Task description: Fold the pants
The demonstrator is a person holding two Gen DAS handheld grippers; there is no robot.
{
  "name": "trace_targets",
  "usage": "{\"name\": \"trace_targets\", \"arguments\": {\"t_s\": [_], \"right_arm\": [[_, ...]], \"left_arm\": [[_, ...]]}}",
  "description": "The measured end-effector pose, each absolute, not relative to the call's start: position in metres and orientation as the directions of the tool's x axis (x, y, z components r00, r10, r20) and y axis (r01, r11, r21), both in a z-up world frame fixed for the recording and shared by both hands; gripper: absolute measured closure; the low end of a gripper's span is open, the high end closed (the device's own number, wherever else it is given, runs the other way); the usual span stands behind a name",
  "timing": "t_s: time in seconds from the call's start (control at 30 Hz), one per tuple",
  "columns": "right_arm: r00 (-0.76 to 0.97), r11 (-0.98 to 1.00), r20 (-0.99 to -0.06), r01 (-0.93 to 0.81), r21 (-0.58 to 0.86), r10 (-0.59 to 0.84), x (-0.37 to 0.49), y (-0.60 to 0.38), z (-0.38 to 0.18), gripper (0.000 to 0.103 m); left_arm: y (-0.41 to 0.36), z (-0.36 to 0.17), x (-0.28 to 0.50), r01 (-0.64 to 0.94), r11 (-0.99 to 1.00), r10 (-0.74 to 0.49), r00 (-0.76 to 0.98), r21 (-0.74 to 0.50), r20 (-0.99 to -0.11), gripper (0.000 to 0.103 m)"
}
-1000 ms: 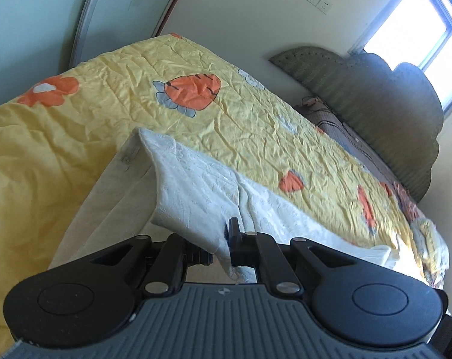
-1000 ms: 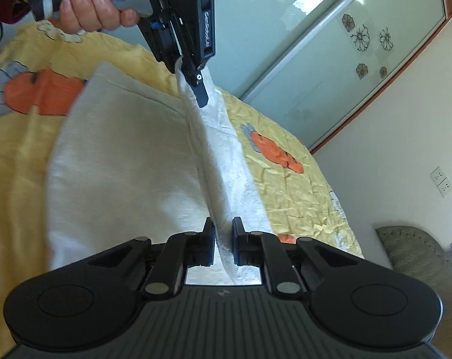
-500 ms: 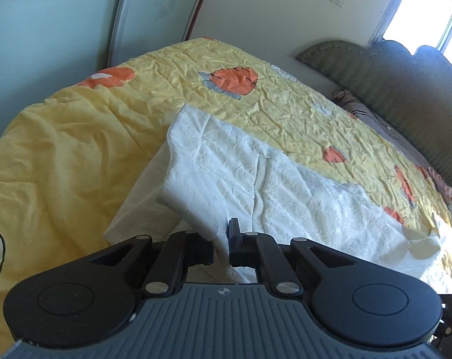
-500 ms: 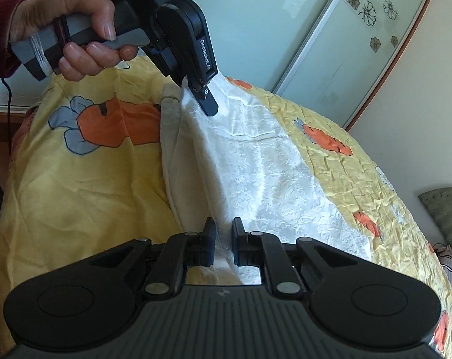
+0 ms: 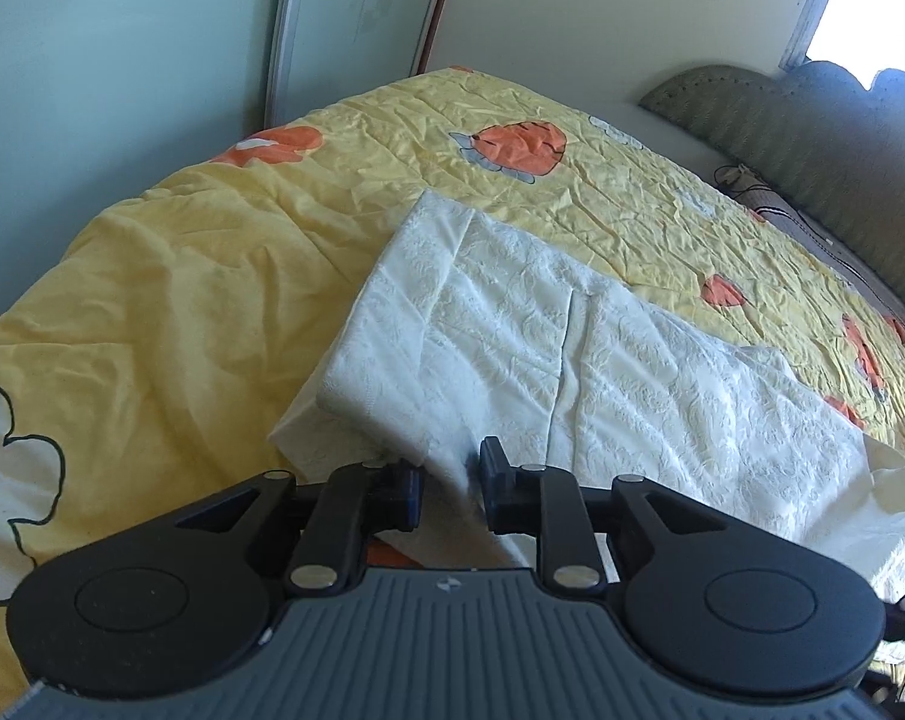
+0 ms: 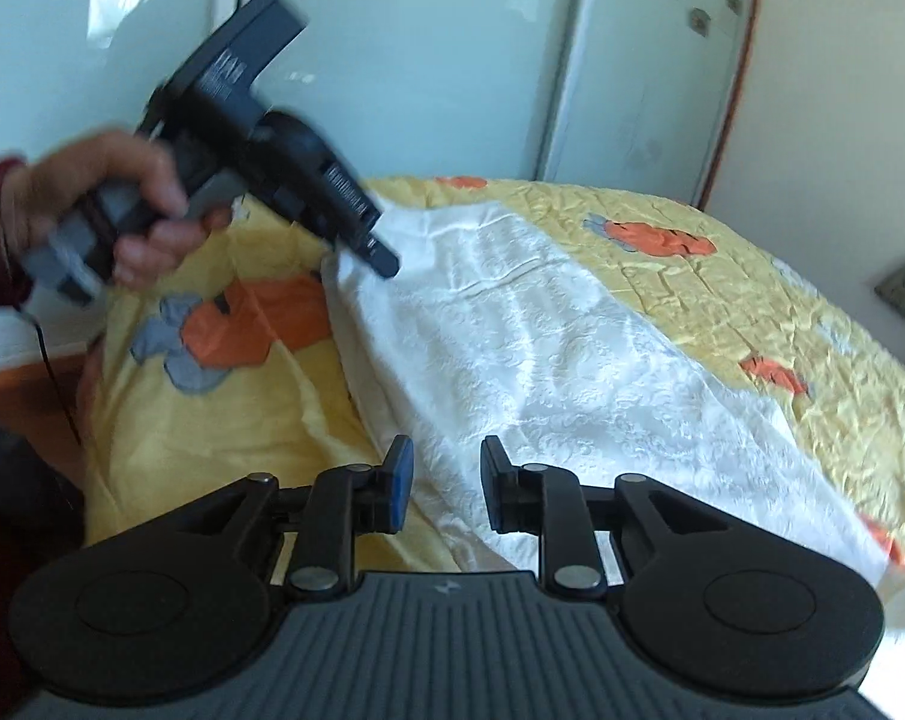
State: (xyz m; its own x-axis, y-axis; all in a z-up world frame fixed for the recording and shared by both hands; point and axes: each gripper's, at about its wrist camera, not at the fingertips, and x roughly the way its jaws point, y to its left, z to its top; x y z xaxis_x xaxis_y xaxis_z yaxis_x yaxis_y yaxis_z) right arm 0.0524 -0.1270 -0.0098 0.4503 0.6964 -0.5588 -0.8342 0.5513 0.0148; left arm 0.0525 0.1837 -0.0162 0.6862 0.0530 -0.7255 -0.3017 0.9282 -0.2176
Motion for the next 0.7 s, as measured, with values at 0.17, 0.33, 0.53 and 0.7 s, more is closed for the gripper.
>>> {"name": "trace_targets", "arguments": {"t_s": [0.17,0.33,0.53,0.7], "right_arm": [[0.418,0.644,-0.639,-0.748,0.161,0.646,0.068,-0.17,-0.029,0.059],[0.674,0.833,-0.492,-0.476,0.281,0.551,0.084,-0.27,0.001,0.058],[0.841,0.985,-0.537,0.038,0.168,0.059,0.147,-0.372,0.003,0.056],[0.786,0.991,-0.616,0.112,0.076,-0.041,0.186,-0.384,-0.013,0.056]], "left_arm": [[0.187,-0.004,0.046,-0.365,0.908,0.098,0.664,-0.206,-0.741,0.07],[0.163,0.02,0.043,-0.344,0.936,0.203,0.697,-0.073,-0.687,0.067],[0.078,0.037,0.06,-0.025,0.999,0.043,0.782,0.038,-0.621,0.038],[-0.024,0.041,0.054,0.297,0.935,-0.141,0.814,0.195,-0.563,0.029]]}}
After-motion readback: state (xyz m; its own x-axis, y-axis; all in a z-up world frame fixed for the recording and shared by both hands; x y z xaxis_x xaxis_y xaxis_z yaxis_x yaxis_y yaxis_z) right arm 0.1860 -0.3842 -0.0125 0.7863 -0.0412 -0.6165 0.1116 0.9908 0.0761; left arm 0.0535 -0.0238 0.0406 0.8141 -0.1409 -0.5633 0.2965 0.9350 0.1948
